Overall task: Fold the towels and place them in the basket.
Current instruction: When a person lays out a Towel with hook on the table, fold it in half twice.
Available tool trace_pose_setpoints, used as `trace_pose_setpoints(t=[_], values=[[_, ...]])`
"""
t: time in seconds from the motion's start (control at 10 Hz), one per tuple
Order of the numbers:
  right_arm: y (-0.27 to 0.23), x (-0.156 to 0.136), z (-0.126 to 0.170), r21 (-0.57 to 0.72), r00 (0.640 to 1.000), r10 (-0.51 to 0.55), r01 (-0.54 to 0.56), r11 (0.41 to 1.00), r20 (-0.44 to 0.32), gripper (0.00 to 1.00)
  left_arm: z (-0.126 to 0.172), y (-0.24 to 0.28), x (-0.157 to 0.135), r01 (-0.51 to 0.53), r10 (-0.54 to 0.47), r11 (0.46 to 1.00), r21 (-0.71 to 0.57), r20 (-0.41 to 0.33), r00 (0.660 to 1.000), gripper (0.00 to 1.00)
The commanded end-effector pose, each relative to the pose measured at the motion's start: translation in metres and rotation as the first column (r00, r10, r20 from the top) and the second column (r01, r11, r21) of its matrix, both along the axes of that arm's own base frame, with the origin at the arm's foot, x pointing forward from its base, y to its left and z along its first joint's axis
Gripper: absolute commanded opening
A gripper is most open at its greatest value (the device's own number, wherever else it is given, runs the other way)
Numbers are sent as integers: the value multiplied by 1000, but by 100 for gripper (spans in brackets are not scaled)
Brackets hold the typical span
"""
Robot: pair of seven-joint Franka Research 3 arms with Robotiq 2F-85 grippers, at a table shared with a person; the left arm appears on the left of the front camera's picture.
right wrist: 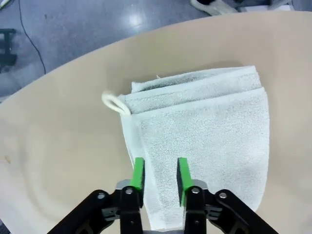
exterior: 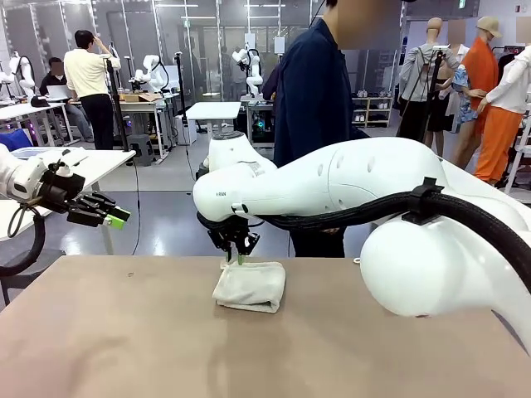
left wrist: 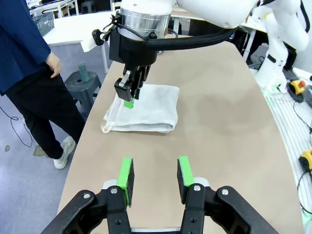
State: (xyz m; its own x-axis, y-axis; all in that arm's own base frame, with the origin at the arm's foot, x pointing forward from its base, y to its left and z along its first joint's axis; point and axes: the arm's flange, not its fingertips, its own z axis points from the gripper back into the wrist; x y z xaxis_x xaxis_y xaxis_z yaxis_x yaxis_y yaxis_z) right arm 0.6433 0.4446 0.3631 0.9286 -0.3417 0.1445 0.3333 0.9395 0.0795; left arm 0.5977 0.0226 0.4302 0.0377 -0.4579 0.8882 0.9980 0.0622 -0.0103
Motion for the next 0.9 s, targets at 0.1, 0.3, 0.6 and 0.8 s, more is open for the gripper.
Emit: trace_pose_setpoints(t=[0.1, 0.3, 0.6, 0.8], values=[[-6, -10, 6, -4, 997, -71, 71, 997, 33, 58, 1, -1, -1, 8, -8, 1000, 7, 2, 1000, 48], [-51, -38, 21, -42, 998, 57, -58, 997, -12, 58, 1, -1, -1, 8, -8, 1000, 7, 2, 1000, 48], [-136, -71, 30, 25, 989, 144, -143, 989, -41, 58, 1, -1, -1, 8, -8, 1000, 7, 2, 1000, 48], [-169, -74, 21, 96, 978, 211, -210, 973, 1, 58, 1, -1, -1, 8, -8, 1000, 7, 2, 1000, 48]])
